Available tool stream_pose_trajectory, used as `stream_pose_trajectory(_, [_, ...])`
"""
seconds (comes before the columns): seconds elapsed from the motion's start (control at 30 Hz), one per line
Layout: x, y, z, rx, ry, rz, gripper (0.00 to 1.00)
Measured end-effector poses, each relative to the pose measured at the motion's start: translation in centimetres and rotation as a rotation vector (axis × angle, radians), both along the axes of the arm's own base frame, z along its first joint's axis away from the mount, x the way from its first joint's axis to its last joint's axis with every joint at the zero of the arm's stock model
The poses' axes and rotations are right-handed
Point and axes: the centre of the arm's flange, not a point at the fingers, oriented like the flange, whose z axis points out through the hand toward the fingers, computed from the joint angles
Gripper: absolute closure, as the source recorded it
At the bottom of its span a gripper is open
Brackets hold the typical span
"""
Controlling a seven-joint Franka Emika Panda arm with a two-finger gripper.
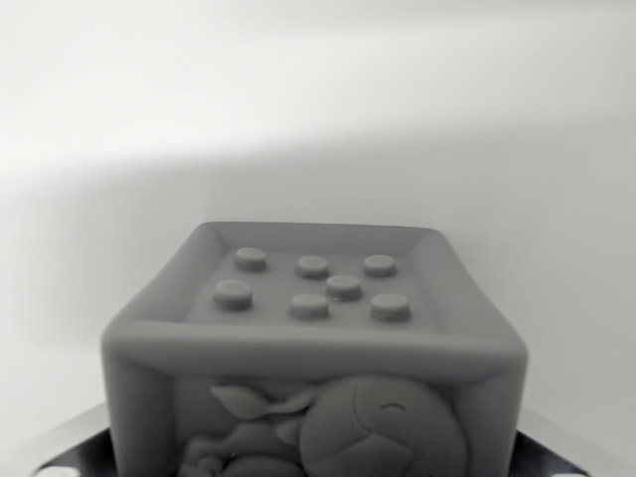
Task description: Destack cube
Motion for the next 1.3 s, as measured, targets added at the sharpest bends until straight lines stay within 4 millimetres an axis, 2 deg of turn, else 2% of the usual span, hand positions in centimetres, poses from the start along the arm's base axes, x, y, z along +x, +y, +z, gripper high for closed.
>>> stream_pose_trajectory(0.9, [0.0,0.0,-0.1,0.0,0.001,0.0,0.0])
stream_pose_trajectory(1.3, [0.1,0.0,1.9,0.001,-0.004,-0.001,0.0])
